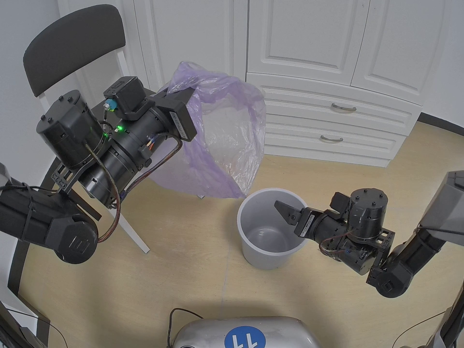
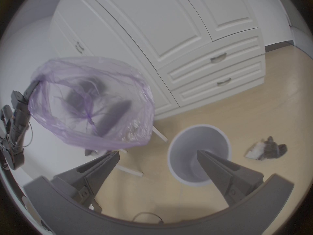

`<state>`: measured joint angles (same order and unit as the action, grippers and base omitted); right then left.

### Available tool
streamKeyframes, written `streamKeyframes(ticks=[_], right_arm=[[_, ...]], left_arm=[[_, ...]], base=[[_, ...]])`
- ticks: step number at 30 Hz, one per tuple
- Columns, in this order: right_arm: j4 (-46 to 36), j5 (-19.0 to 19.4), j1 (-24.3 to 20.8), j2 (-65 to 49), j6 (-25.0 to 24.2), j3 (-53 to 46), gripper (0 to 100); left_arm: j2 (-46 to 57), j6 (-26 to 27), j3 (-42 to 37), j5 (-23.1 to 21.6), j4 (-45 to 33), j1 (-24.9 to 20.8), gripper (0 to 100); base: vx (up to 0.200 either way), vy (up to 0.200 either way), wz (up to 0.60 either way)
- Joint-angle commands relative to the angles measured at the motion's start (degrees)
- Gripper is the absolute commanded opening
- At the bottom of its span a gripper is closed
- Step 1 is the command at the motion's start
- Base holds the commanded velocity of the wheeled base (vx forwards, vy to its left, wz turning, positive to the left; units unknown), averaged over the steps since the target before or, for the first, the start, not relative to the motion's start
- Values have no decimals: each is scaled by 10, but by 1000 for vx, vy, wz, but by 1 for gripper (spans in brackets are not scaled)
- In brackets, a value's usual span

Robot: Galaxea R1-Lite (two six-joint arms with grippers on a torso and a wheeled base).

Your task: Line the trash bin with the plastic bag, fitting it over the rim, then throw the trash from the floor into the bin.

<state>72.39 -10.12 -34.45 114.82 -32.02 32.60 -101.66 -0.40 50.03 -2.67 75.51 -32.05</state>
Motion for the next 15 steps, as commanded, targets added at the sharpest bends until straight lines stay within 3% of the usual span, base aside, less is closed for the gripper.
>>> streamKeyframes(ticks=[1,6,15], right_arm=[[-162,-1,2,-128,-1,38,100],[-254,1,0,-154,-7,63,100],[-218,3,2,-79,-37,62,100]], left_arm=[[-5,-1,0,-1,0,-2,0],[-6,-2,-1,0,0,-13,0],[-14,-2,0,1,26,-19,0]], base=[[0,0,0],[0,0,0],[0,0,0]])
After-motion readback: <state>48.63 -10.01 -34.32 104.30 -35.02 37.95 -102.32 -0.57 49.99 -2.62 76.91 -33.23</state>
